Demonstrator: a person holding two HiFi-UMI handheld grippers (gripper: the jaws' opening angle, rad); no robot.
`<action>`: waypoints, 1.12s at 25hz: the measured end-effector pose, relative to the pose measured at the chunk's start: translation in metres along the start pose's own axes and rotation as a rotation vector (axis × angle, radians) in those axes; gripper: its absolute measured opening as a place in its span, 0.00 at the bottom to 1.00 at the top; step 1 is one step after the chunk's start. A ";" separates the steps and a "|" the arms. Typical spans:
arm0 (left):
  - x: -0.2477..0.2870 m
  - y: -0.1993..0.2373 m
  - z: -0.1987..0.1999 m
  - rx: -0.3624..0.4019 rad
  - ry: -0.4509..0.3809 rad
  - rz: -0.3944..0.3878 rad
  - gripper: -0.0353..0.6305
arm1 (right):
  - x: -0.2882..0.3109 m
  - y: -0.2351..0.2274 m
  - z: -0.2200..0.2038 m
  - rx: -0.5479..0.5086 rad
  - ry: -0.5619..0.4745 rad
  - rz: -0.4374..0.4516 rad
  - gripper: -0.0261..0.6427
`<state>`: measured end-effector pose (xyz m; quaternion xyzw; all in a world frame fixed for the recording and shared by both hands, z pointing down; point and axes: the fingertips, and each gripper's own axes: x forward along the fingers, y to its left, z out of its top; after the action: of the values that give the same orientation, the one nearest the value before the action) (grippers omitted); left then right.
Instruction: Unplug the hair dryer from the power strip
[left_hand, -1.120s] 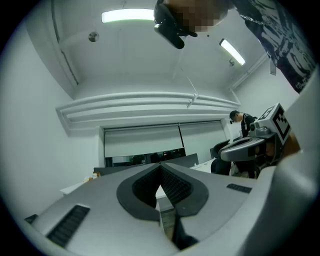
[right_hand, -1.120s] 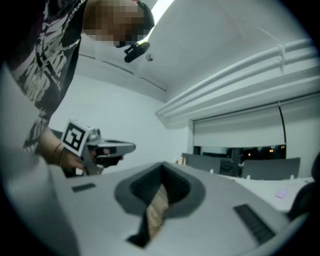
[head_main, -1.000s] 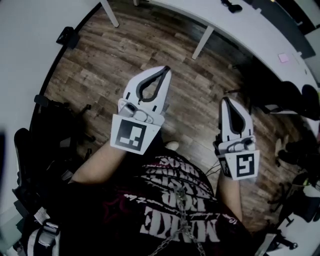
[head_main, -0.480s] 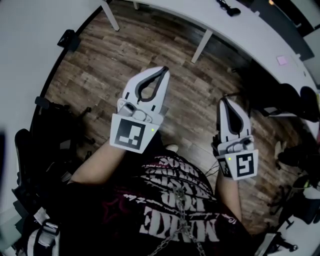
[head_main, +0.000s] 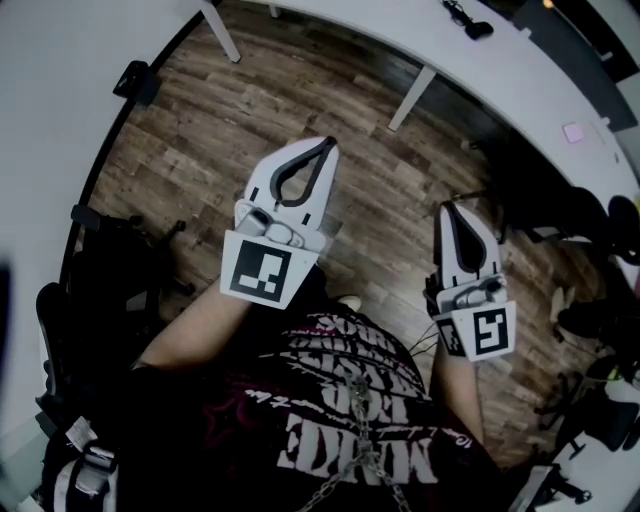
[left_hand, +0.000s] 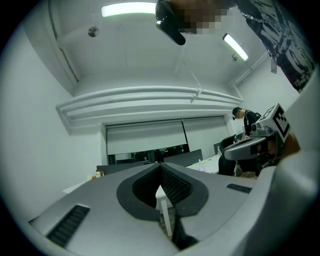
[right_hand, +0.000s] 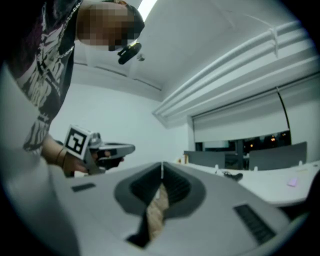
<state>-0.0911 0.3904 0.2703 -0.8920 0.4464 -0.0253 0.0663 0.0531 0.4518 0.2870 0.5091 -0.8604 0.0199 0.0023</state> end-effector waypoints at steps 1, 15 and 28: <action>0.007 0.008 0.001 -0.005 -0.006 0.000 0.09 | 0.008 -0.001 -0.001 0.001 0.003 -0.002 0.09; 0.051 0.073 -0.014 -0.066 -0.053 -0.052 0.09 | 0.091 -0.004 0.006 -0.027 0.032 -0.036 0.09; 0.053 0.105 -0.032 -0.116 -0.035 -0.060 0.09 | 0.129 0.005 0.003 0.006 0.042 -0.040 0.09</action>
<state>-0.1459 0.2826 0.2863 -0.9077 0.4187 0.0141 0.0216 -0.0135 0.3411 0.2867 0.5255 -0.8499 0.0332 0.0193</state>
